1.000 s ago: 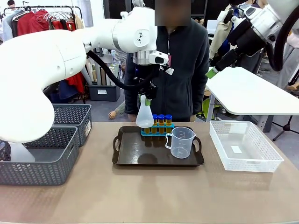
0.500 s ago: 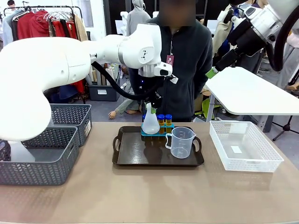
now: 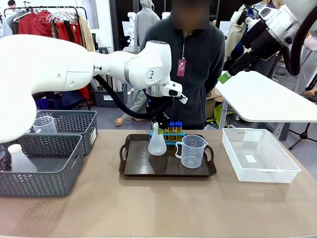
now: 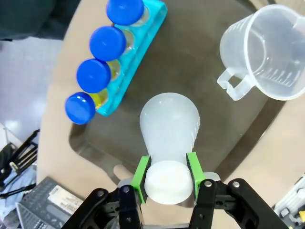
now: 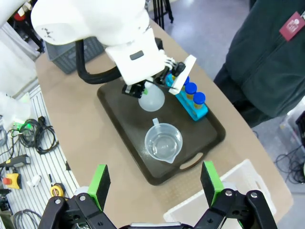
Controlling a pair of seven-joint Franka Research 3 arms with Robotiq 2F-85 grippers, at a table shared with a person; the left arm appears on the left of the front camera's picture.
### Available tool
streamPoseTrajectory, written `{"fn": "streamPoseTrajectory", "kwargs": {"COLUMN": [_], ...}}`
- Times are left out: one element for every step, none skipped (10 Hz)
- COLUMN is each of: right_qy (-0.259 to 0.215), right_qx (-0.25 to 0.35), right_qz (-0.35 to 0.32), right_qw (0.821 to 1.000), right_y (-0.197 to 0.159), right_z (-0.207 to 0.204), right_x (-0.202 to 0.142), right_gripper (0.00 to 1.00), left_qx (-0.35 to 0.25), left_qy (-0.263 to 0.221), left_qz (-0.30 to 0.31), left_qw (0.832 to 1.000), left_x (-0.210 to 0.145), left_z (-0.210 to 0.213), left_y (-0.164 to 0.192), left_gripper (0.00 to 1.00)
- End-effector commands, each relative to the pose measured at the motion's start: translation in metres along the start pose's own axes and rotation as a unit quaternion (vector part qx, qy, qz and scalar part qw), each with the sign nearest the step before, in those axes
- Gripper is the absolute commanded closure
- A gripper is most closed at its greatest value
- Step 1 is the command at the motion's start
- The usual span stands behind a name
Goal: Prepare the laboratory tools.
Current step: Pick up one Small flask and place it on the Handle tray.
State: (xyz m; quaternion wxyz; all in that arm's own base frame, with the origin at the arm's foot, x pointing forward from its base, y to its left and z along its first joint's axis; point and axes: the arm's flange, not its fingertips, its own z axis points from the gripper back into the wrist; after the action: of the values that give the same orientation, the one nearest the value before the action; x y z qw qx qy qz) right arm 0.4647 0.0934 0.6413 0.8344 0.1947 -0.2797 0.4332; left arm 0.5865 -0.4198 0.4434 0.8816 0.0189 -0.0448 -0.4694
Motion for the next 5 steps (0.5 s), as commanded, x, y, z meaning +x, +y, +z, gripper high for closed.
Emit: {"fn": "streamPoseTrajectory", "kwargs": {"right_qy": [-0.003,-0.003,-0.003,-0.003,-0.003], "right_qx": [0.003,0.003,0.003,0.003,0.003], "right_qz": [0.001,0.001,0.001,0.001,0.001], "right_qw": [1.000,1.000,1.000,1.000,1.000], "right_y": [0.000,0.000,0.000,0.000,0.000], "right_z": [0.002,0.002,0.002,0.002,0.002], "right_x": [0.000,0.000,0.000,0.000,0.000], "right_gripper": [0.00,0.00,0.00,0.00,0.00], "left_qx": [-0.003,-0.009,-0.010,-0.013,-0.015], "left_qy": [-0.007,-0.009,-0.008,-0.006,-0.003], "left_qz": [0.012,0.015,0.015,0.015,0.015], "left_qw": [1.000,1.000,1.000,1.000,1.000], "left_x": [-0.029,-0.031,-0.033,-0.031,-0.029], "left_z": [-0.008,-0.013,-0.016,-0.018,-0.020], "left_y": [-0.014,-0.015,-0.014,-0.016,-0.016], "left_gripper": [1.00,1.00,1.00,1.00,1.00]}}
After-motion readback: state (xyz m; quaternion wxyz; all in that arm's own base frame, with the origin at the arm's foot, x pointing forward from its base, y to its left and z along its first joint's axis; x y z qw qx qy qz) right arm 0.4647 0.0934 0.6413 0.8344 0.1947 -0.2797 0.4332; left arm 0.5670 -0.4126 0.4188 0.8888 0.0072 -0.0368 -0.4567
